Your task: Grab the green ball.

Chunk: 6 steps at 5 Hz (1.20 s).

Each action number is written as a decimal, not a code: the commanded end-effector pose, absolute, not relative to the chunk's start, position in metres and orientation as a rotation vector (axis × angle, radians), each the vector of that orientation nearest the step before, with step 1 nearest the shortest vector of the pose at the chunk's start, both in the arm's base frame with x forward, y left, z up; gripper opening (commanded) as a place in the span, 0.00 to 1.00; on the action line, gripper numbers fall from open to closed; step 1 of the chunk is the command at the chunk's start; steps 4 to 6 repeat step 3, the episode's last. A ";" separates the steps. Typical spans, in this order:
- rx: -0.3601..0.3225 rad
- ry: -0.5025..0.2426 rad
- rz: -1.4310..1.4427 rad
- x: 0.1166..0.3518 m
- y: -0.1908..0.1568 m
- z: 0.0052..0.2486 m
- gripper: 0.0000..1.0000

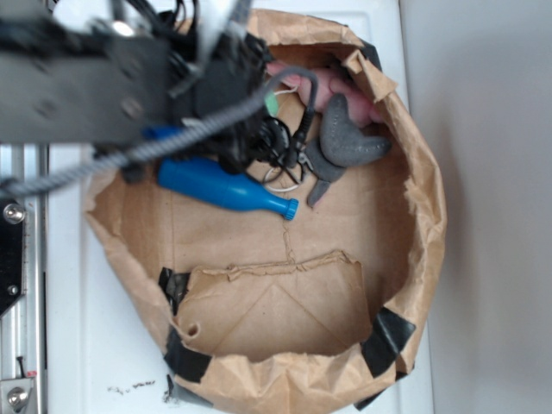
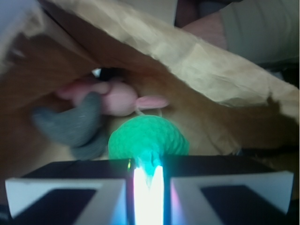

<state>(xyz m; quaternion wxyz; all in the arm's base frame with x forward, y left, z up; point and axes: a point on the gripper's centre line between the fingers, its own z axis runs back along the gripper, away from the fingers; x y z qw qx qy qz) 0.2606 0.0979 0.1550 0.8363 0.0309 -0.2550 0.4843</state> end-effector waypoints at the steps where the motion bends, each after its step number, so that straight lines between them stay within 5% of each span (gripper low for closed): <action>1: -0.012 -0.478 0.994 0.252 0.111 0.213 0.00; 2: 0.018 -0.381 0.961 0.254 0.107 0.217 0.00; 6: 0.014 -0.362 0.966 0.254 0.107 0.217 0.00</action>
